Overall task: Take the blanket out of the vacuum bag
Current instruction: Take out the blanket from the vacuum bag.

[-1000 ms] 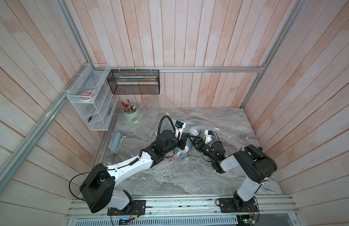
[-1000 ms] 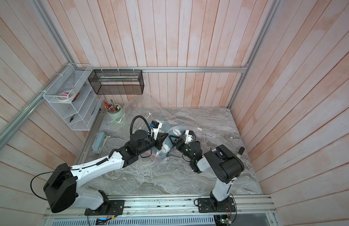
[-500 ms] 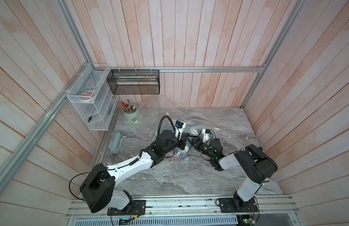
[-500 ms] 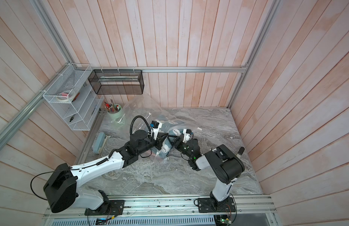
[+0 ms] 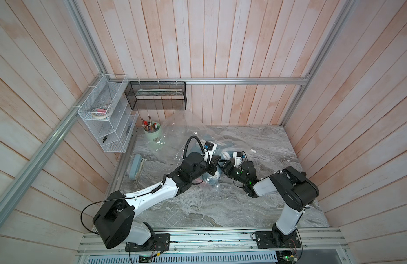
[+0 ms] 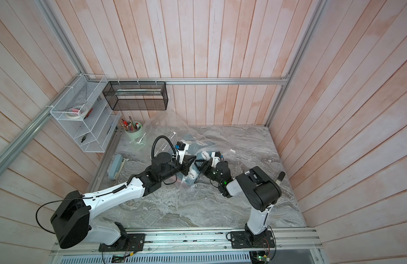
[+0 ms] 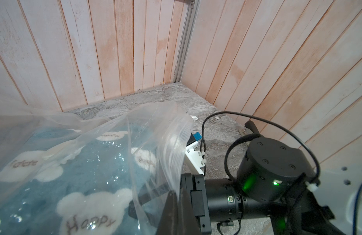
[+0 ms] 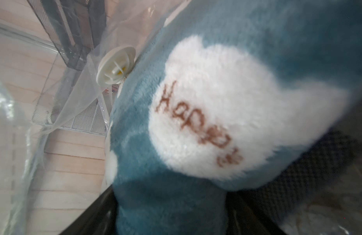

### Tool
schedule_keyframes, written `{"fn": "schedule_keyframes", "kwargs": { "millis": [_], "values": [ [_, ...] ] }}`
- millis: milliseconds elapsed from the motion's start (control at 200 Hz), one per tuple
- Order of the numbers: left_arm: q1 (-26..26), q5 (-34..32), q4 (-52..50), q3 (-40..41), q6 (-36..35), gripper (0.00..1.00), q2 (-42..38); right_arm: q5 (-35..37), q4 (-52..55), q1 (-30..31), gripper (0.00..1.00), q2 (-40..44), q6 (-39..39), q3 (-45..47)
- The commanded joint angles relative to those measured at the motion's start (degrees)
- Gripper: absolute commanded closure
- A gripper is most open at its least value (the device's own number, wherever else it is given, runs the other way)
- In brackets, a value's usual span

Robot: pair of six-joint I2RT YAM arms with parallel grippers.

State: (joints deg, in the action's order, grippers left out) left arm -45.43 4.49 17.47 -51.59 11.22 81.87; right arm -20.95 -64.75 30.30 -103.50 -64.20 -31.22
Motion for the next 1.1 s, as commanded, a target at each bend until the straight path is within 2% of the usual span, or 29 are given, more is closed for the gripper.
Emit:
{"fn": "schedule_keyframes", "kwargs": {
  "millis": [0, 165, 410, 590, 780, 935, 1020, 1095],
  "values": [
    [0.1, 0.8, 1.2, 0.3, -0.9, 1.0, -0.3, -1.7, 5.2, 0.9, 0.17, -1.7, 1.4, -2.1],
    [0.2, 1.3, 1.7, 0.9, -0.6, 1.0, -0.3, -1.9, 7.6, 0.9, 0.17, -2.7, 0.5, -1.7],
    [0.2, 2.3, 2.1, 1.0, -0.4, 1.0, 0.4, -2.5, 3.2, 0.8, 0.17, -4.3, -1.7, 0.8],
    [0.2, 2.1, 2.2, 0.6, -0.5, 1.0, 0.2, -5.9, -11.8, 0.8, 0.17, -8.0, -5.7, 0.5],
    [0.1, 2.1, 1.4, 0.5, -1.0, 1.0, -0.4, -7.6, -15.5, 0.8, 0.19, -8.6, -6.7, -2.7],
    [0.2, 1.7, 1.9, 1.8, -0.8, 1.0, -1.7, -8.7, -13.2, 0.9, 0.19, -6.3, -5.7, -4.0],
    [0.2, 1.9, 2.1, 2.0, -0.8, 1.0, -1.5, -8.7, -9.9, 0.9, 0.25, -5.2, -3.9, -4.8],
    [0.2, 2.1, 2.1, 2.1, -0.8, 1.0, -1.8, -9.0, -7.8, 0.9, 0.46, -5.2, -2.8, -6.1]
  ]
}}
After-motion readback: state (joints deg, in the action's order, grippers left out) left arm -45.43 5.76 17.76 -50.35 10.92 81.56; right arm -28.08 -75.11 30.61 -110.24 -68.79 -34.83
